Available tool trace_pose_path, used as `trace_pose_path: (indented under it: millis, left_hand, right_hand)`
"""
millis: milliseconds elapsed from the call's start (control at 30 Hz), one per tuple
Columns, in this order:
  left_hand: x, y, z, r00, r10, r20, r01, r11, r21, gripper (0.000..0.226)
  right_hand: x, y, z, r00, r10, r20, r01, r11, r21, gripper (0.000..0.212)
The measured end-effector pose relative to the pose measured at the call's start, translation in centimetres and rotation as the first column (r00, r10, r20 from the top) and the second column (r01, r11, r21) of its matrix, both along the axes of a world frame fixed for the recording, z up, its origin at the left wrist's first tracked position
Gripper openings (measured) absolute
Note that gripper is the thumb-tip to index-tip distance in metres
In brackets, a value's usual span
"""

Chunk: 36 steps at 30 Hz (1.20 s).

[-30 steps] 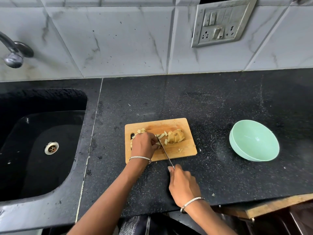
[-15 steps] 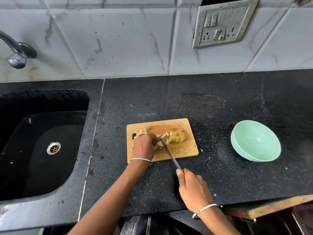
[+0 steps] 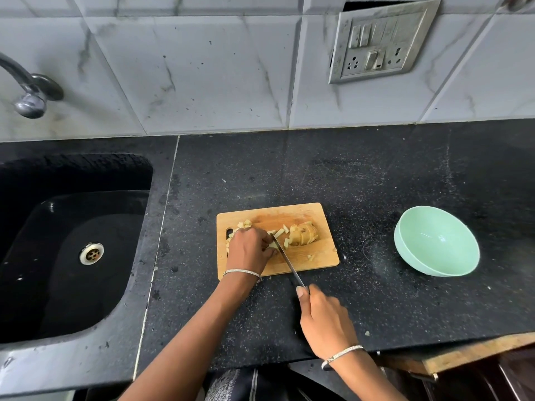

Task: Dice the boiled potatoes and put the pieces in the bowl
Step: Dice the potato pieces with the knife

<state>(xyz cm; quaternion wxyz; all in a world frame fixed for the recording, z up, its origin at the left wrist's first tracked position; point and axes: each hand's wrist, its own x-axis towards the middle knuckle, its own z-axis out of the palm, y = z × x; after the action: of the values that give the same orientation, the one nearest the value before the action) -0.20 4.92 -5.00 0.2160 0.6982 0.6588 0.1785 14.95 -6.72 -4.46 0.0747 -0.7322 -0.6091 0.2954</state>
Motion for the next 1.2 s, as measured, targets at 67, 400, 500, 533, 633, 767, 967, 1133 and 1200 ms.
trace_pose_path:
  millis: [67,400,500,533,633,767,967,1133,1200]
  left_hand:
    - [0.1,0.0,0.0,1.0,0.009,0.004,-0.009,1.0,0.0,0.021]
    - [0.6,0.0,0.1,0.998,0.058,-0.005,-0.058,0.998,0.003,0.017]
    - [0.6,-0.1,0.1,0.999,0.047,-0.02,-0.047,0.999,0.006,0.016]
    - [0.6,-0.1,0.1,0.999,0.045,-0.022,-0.045,0.999,0.009,0.016]
    - [0.4,-0.2,-0.3,0.998,0.052,-0.023,-0.051,0.999,0.009,0.016]
    - [0.3,-0.4,-0.6,0.998,0.055,-0.019,-0.055,0.998,0.023,0.017]
    - [-0.2,-0.5,-0.9,0.998,0.011,-0.054,-0.008,0.999,0.044,0.023]
    - [-0.4,-0.7,-0.5,0.998,0.014,-0.068,-0.01,0.998,0.068,0.024]
    - [-0.4,-0.8,-0.5,0.997,0.018,-0.073,-0.014,0.998,0.062,0.022]
  right_hand:
    - [0.0,0.1,0.0,1.0,0.006,0.013,-0.006,1.0,-0.002,0.034]
    - [-0.2,0.6,0.0,0.984,0.066,0.164,-0.072,0.997,0.03,0.036]
    - [-0.2,1.1,-0.1,0.986,0.075,0.149,-0.075,0.997,-0.002,0.037]
    - [-0.2,1.3,-0.1,0.988,0.075,0.137,-0.074,0.997,-0.014,0.037]
    - [-0.1,1.7,-0.2,0.994,0.078,0.081,-0.075,0.996,-0.042,0.037]
    - [0.7,0.4,-0.2,0.997,0.059,0.04,-0.057,0.997,-0.049,0.035]
    - [1.2,-0.9,0.8,0.998,0.037,0.053,-0.036,0.999,-0.006,0.034]
    - [0.2,-0.2,0.8,0.999,0.038,0.026,-0.038,0.999,-0.011,0.034]
    - [0.0,0.0,0.7,0.999,0.044,0.022,-0.043,0.999,-0.02,0.034]
